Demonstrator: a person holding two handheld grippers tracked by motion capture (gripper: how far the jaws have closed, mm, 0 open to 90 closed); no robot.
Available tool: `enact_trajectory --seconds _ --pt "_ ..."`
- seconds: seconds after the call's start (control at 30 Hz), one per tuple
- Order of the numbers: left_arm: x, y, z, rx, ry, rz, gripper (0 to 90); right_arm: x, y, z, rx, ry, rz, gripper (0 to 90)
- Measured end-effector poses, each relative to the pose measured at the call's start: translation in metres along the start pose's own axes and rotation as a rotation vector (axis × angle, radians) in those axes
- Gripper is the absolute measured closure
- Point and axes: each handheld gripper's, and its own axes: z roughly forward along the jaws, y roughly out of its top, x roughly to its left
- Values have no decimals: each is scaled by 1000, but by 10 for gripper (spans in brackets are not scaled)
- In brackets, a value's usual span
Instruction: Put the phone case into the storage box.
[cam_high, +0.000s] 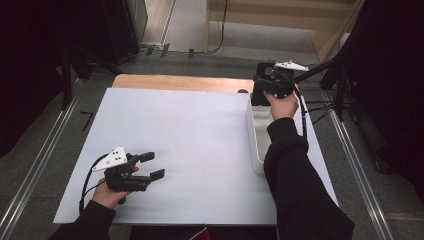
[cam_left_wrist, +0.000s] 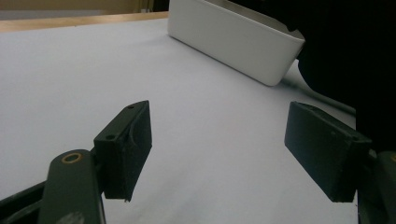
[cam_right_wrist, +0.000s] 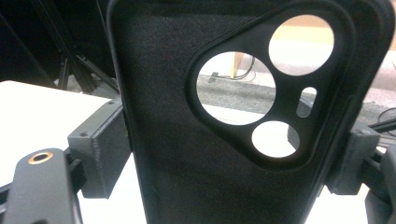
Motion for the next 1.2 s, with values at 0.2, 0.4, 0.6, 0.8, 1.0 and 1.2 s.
enact_trajectory --seconds 0.2,0.4,0.6,0.8,1.0,1.2 --pt "0 0 0 1 -1 3 229 1 -8 5 25 -6 11 149" --pt "0 0 0 1 -2 4 229 4 -12 8 44 -13 -7 147" --pt "0 0 0 1 -1 3 229 3 -16 10 54 -24 10 147" --pt "0 0 0 -1 -2 1 229 1 -24 11 62 -40 36 144" --pt "0 0 0 -1 -2 0 229 1 -24 11 67 -21 47 140" --pt "-1 0 0 -9 -11 -7 229 4 -25 13 89 -26 16 138"
